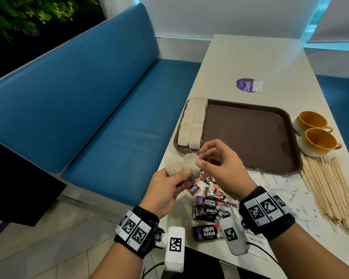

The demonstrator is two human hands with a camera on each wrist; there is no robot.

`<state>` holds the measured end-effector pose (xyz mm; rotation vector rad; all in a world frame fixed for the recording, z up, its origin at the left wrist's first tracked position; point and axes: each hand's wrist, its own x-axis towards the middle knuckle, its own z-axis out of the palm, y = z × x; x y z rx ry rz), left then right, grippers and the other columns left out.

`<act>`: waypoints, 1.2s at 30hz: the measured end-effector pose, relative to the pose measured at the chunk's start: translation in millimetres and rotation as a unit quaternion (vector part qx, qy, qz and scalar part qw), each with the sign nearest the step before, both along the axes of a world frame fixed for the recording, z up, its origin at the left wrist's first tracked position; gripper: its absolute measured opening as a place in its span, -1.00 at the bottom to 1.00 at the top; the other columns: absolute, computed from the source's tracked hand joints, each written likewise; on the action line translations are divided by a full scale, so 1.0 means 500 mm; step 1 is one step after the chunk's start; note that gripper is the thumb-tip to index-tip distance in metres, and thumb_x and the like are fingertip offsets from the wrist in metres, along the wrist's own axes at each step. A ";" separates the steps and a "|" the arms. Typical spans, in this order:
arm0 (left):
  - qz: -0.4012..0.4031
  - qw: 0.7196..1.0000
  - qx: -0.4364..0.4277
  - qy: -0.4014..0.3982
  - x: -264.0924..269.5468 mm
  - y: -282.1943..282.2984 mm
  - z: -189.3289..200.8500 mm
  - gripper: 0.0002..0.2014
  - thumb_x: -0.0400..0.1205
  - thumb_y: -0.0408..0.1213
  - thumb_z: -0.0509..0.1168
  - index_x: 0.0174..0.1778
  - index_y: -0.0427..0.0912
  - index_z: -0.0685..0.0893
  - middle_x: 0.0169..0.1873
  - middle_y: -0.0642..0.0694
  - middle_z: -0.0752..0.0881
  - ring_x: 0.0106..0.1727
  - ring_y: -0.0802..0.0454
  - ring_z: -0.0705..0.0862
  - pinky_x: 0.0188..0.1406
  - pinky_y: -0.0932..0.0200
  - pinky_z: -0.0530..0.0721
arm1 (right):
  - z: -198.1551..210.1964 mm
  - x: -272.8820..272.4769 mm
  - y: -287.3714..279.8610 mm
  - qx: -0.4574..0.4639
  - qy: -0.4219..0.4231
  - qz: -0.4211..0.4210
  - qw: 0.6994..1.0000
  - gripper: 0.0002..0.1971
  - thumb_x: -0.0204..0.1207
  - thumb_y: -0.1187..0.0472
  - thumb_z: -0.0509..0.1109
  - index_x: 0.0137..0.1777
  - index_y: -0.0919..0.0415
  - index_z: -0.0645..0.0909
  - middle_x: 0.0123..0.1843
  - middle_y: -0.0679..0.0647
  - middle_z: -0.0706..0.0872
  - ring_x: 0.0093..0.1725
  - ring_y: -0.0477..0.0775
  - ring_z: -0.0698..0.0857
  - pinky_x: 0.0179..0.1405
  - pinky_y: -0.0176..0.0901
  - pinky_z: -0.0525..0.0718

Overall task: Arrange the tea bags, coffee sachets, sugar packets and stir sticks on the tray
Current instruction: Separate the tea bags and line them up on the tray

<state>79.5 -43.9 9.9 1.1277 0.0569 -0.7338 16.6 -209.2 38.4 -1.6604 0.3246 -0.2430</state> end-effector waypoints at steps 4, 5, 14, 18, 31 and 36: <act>0.011 1.000 -0.001 -0.007 0.008 0.007 -0.001 -0.91 0.65 -0.52 0.37 0.01 -0.39 0.78 -0.09 -0.26 0.85 -0.16 -0.01 0.81 -0.16 0.25 0.77 | -0.008 0.005 -0.002 -0.011 0.045 0.051 0.998 -0.90 0.48 0.43 0.60 -0.09 0.25 0.79 -0.17 0.27 0.83 -0.28 0.12 0.72 -0.13 0.12 0.78; 0.017 1.000 0.002 -0.004 0.010 0.009 -0.001 -0.91 0.64 -0.51 0.38 0.01 -0.40 0.77 -0.10 -0.26 0.84 -0.15 -0.02 0.79 -0.16 0.25 0.77 | -0.011 0.008 -0.001 -0.015 0.061 0.053 0.997 -0.90 0.47 0.44 0.61 -0.09 0.25 0.81 -0.17 0.30 0.85 -0.31 0.10 0.73 -0.12 0.10 0.77; 0.075 0.996 0.022 0.038 0.027 0.043 -0.010 -0.91 0.68 -0.50 0.35 -0.01 -0.46 0.73 -0.21 -0.26 0.80 -0.11 -0.13 0.78 -0.03 0.17 0.81 | -0.029 0.135 -0.049 -0.106 0.113 -0.032 0.987 -0.84 0.36 0.19 0.75 -0.11 0.10 0.84 -0.27 -0.02 0.85 -0.33 -0.12 0.73 -0.18 -0.24 0.75; 0.071 0.996 0.022 0.040 0.027 0.058 -0.010 -0.89 0.70 -0.49 0.33 0.00 -0.47 0.73 -0.19 -0.28 0.79 -0.11 -0.12 0.79 -0.02 0.14 0.79 | -0.053 0.204 -0.064 -0.161 0.161 -0.044 0.973 -0.83 0.35 0.14 0.76 -0.14 0.06 0.83 -0.18 -0.03 0.83 -0.22 -0.09 0.76 -0.07 -0.17 0.74; 0.064 0.996 0.024 0.059 0.024 0.065 -0.010 -0.86 0.70 -0.50 0.32 0.08 -0.51 0.72 -0.17 -0.29 0.80 -0.12 -0.13 0.79 -0.05 0.16 0.83 | -0.082 0.272 -0.032 -0.287 0.225 -0.007 0.931 -0.85 0.56 0.32 0.55 -0.16 0.06 0.83 -0.11 -0.03 0.78 -0.19 -0.11 0.71 -0.23 -0.38 0.58; 0.062 0.996 0.022 0.062 0.024 0.062 -0.012 -0.86 0.70 -0.51 0.32 0.08 -0.52 0.72 -0.18 -0.29 0.80 -0.14 -0.12 0.79 -0.04 0.15 0.83 | -0.067 0.302 -0.033 -0.294 0.280 0.017 0.914 -0.88 0.54 0.33 0.56 -0.06 0.08 0.84 -0.01 0.06 0.78 -0.07 0.09 0.77 -0.10 -0.20 0.64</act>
